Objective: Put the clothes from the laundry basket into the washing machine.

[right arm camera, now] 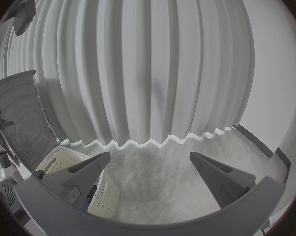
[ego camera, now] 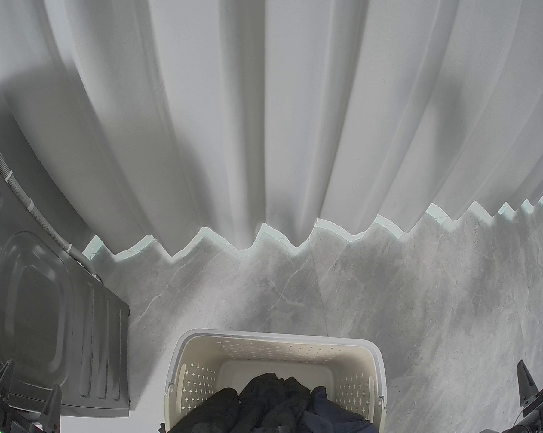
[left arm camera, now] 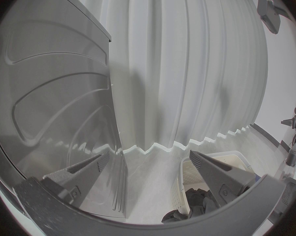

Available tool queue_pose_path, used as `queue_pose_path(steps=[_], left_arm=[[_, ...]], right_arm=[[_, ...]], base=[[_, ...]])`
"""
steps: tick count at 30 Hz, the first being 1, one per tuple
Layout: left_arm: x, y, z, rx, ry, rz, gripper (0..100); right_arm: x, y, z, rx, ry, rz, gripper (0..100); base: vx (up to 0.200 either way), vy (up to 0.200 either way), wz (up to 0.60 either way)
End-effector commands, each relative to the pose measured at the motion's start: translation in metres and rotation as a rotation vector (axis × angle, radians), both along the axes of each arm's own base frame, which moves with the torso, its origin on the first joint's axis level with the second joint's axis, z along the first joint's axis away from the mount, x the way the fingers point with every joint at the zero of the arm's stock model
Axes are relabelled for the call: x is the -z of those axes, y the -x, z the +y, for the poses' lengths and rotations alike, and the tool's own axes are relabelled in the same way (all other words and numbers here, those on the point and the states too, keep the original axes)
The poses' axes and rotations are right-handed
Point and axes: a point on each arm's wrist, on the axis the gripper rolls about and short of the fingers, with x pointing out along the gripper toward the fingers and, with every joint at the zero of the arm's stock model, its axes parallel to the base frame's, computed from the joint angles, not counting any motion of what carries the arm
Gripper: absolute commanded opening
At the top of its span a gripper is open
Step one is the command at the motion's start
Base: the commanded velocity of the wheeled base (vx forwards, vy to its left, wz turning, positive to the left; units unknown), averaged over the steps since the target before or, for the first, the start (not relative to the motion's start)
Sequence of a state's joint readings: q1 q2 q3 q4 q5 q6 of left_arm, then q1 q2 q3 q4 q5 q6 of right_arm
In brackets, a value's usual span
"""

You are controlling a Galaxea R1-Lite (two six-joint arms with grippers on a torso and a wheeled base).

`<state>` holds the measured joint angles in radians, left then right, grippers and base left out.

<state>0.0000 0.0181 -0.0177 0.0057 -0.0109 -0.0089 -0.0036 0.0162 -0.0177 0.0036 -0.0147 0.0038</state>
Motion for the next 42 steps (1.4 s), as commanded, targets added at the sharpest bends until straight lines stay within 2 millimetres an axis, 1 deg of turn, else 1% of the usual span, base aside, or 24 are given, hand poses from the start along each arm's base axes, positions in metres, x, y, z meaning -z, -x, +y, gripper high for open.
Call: queue_pose_path(steps=[1,42], left_arm=[[0.0049,0.0001,0.0,0.0,0.0,0.0,100],[0.0049,0.0001,0.0,0.003,-0.001,0.0,100]], right_arm=[[0.0046,-0.0007,-0.0001,-0.001,-0.002,0.009,100],[0.0046,-0.0007,0.0,0.0,-0.002,0.009,100]], base=[[-0.2,0.0,0.0],[-0.2,0.0,0.0]])
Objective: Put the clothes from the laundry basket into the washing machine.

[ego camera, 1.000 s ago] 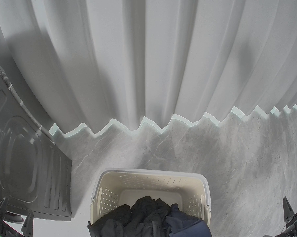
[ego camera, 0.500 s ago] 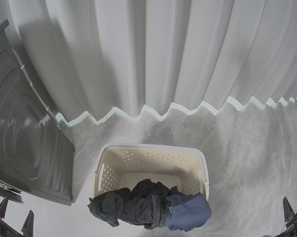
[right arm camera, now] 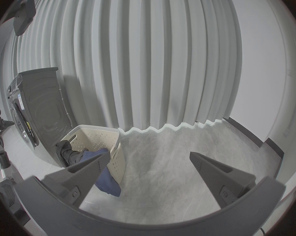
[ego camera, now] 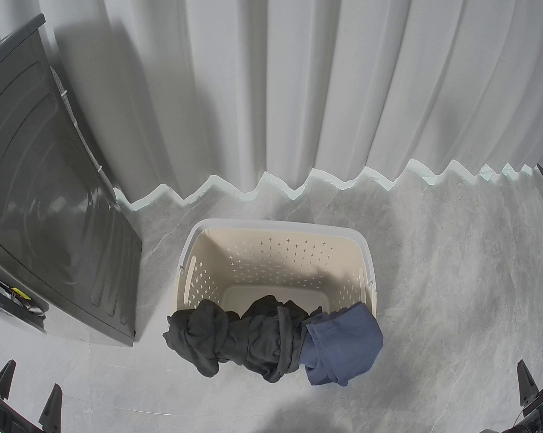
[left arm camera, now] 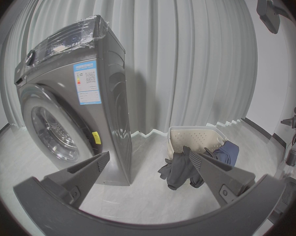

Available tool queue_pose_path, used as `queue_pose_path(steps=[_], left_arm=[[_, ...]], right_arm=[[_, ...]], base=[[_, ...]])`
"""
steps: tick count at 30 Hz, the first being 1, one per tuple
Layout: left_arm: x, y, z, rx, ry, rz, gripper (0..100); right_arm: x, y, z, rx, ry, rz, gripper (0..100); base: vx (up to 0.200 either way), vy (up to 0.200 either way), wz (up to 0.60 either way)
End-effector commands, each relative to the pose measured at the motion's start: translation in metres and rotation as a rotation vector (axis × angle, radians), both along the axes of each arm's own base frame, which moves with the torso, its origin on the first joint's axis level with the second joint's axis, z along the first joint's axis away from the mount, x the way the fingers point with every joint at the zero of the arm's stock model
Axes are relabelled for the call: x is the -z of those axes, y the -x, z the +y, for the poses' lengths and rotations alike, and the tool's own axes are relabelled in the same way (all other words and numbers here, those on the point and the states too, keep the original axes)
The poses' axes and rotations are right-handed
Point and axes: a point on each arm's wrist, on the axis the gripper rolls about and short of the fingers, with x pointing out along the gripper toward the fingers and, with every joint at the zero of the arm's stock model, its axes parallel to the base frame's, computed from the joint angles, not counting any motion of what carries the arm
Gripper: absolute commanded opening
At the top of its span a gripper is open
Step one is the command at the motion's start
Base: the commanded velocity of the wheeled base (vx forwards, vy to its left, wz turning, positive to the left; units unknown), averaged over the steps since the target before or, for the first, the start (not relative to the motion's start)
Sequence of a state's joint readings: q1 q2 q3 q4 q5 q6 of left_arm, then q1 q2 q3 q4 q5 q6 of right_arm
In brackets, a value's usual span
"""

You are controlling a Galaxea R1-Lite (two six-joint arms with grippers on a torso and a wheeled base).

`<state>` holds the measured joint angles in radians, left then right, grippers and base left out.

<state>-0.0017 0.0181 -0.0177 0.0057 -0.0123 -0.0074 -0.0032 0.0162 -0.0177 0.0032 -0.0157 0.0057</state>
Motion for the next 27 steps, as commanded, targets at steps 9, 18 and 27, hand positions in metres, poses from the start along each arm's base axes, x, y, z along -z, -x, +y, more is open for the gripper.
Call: queue_pose_path(steps=[9,18,27], left_arm=[[0.0049,0.0001,0.0,0.0,0.0,0.0,100],[0.0049,0.0001,0.0,0.0,-0.001,0.0,100],[0.0049,0.0001,0.0,0.0,-0.003,0.0,100]], right_arm=[[0.0046,-0.0007,0.0,-0.001,0.0,0.009,100],[0.0046,-0.0007,0.0,-0.001,0.0,0.009,100],[0.005,-0.0008,0.0,0.0,-0.005,0.01,100]], base=[[-0.2,0.0,0.0],[-0.067,0.0,0.0],[0.0,0.133,0.0]])
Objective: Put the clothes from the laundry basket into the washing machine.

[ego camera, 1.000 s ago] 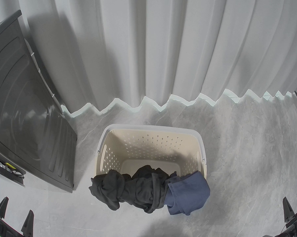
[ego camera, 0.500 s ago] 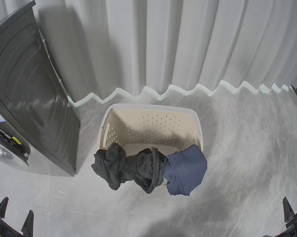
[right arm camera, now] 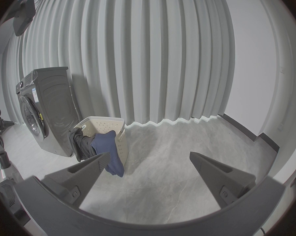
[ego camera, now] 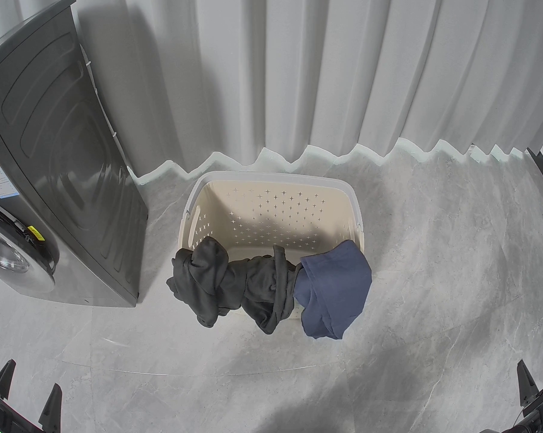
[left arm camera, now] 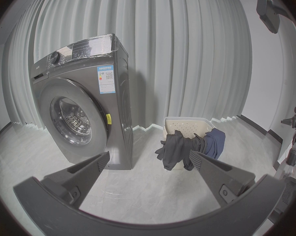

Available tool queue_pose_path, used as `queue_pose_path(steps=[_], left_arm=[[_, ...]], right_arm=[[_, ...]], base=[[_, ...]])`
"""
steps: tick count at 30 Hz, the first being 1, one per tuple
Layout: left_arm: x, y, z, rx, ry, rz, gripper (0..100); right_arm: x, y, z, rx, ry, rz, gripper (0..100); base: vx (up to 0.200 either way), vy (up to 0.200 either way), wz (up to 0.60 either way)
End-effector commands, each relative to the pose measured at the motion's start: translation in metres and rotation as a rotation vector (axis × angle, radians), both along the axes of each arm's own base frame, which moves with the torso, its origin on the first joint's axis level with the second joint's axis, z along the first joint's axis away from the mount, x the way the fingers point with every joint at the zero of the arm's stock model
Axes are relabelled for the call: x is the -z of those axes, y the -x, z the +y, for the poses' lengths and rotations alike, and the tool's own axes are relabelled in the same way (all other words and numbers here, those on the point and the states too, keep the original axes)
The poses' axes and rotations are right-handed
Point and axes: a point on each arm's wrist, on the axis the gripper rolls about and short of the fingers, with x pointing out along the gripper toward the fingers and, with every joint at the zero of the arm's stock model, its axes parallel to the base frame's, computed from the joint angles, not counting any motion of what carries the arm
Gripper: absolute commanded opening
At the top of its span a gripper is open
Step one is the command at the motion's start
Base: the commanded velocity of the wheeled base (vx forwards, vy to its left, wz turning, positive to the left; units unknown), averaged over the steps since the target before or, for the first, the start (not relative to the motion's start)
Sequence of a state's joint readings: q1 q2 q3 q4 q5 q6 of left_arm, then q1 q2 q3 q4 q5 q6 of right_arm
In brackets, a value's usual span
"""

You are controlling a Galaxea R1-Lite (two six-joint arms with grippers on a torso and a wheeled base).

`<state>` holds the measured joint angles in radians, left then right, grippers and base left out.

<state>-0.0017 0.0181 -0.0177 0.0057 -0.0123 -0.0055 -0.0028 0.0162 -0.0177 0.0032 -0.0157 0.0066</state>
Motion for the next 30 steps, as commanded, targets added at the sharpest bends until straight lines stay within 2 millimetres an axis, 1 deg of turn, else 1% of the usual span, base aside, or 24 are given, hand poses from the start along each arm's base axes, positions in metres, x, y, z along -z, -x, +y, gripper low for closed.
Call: queue_pose_path(steps=[1,30], left_arm=[[0.0049,0.0001,0.0,0.0,-0.001,0.0,100],[0.0049,0.0001,0.0,0.0,0.001,0.0,100]], right_arm=[[0.0052,-0.0008,-0.0001,0.005,-0.004,0.012,100],[0.0046,-0.0007,-0.0002,0.008,0.0,0.009,100]], base=[[0.0,0.2,0.0],[0.0,0.2,0.0]])
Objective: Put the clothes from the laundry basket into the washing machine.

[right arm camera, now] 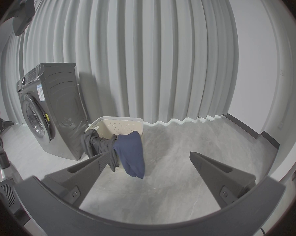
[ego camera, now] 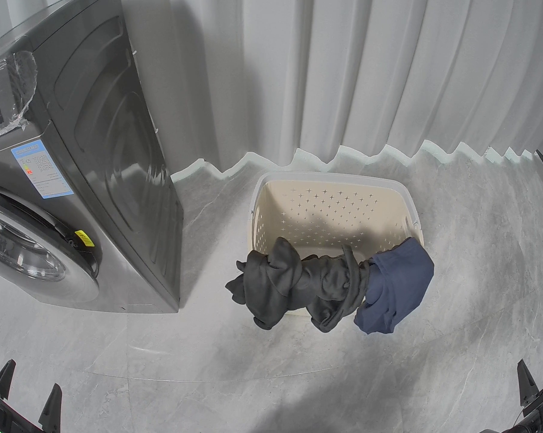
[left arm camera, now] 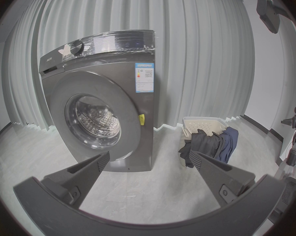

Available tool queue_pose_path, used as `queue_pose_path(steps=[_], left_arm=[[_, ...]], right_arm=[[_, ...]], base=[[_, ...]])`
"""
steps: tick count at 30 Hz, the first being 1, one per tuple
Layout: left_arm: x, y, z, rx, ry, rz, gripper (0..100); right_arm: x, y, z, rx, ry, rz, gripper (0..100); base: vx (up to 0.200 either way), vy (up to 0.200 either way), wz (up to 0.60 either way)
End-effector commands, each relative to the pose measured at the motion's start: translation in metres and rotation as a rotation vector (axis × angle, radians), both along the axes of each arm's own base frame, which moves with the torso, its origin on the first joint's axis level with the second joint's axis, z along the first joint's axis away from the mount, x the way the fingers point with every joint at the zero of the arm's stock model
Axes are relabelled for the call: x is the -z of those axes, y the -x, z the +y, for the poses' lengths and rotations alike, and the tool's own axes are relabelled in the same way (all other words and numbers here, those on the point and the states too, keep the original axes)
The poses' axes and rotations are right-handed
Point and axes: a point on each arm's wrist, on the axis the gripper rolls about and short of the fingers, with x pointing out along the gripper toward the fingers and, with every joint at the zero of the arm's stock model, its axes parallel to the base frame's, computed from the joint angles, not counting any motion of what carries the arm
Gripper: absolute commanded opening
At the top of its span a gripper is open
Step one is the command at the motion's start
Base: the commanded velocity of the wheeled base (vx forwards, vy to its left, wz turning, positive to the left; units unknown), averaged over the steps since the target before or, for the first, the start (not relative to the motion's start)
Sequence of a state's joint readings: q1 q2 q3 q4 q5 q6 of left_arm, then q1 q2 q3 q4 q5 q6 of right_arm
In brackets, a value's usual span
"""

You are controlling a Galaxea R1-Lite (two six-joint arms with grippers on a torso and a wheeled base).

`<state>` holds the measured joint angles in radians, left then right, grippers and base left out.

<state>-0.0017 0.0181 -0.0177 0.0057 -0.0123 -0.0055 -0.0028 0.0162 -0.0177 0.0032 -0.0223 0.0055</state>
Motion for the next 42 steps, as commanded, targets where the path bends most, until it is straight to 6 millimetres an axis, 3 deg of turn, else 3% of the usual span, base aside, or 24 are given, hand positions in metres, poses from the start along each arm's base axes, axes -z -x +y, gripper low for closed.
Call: queue_pose_path(steps=[1,15,21,30,42], left_arm=[[0.0049,0.0001,0.0,0.0,0.001,0.0,100],[0.0049,0.0001,0.0,0.0,0.001,0.0,100],[0.0049,0.0001,0.0,0.0,0.001,0.0,100],[0.0049,0.0001,0.0,0.0,0.001,0.0,100],[0.0049,0.0001,0.0,0.001,0.001,0.0,100]], right_arm=[[0.0046,-0.0007,0.0,0.001,0.001,0.009,100],[0.0046,-0.0007,0.0,-0.001,-0.001,0.009,100],[0.005,-0.0008,0.0,0.001,-0.001,0.011,100],[0.0046,-0.0007,0.0,-0.001,0.001,0.009,100],[0.0046,-0.0007,0.0,-0.001,0.001,0.009,100]], base=[[0.0,0.2,0.0],[0.0,0.2,0.0],[0.0,0.0,0.0],[-0.2,0.0,0.0],[0.0,0.05,0.0]])
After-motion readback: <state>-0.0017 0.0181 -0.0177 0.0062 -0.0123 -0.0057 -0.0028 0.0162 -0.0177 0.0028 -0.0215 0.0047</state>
